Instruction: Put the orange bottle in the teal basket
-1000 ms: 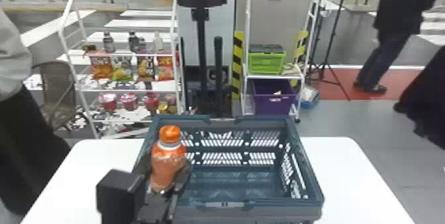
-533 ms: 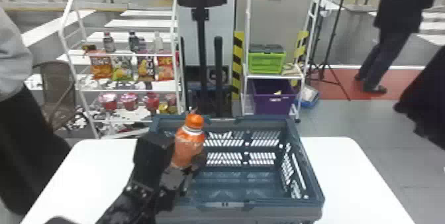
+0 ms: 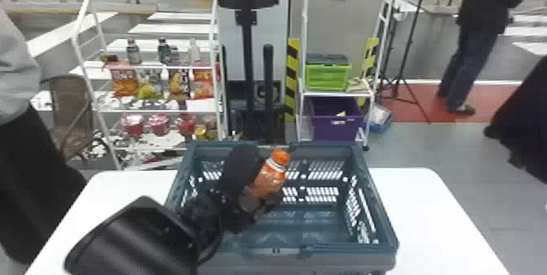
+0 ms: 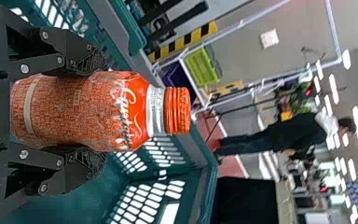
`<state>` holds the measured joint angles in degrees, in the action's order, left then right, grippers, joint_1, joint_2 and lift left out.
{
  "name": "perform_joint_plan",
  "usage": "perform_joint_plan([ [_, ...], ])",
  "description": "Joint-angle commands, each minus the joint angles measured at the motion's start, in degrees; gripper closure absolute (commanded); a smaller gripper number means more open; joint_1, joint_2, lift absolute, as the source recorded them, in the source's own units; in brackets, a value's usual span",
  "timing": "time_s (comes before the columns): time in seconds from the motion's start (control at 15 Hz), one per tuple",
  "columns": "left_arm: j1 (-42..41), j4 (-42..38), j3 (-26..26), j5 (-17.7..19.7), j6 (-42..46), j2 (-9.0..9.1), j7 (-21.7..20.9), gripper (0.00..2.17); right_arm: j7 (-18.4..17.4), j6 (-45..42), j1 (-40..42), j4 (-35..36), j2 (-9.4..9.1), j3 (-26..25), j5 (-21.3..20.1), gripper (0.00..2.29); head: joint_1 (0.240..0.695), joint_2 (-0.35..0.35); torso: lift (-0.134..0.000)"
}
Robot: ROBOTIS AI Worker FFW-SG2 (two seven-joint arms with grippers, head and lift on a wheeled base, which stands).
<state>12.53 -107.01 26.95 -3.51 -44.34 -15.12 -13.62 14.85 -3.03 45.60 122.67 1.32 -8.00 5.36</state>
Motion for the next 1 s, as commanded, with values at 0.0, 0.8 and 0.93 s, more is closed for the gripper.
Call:
perform_joint_plan([
  [0.0, 5.31, 6.64, 2.58, 0.09, -0.44, 0.00, -3.17, 0.68, 0.00, 0.00, 0.19, -0.23, -0.35, -0.26, -0.18, 0.12, 0.499, 0.000, 0.000],
  [0.8, 23.77, 33.80, 12.33, -3.69, -9.23, 4.39, -17.85, 0.68, -0.17, -0.70, -0.07, -1.20, -1.05, -0.26, -0.53, 0.12, 0.499, 0.000, 0.000],
  [0.93, 25.35, 37.75, 14.09, -5.98, -9.05, 5.89, -19.61, 0.68, -0.26, -0.70, 0.01, -1.11, -1.05, -0.26, -0.53, 0.12, 0.499, 0.000, 0.000],
])
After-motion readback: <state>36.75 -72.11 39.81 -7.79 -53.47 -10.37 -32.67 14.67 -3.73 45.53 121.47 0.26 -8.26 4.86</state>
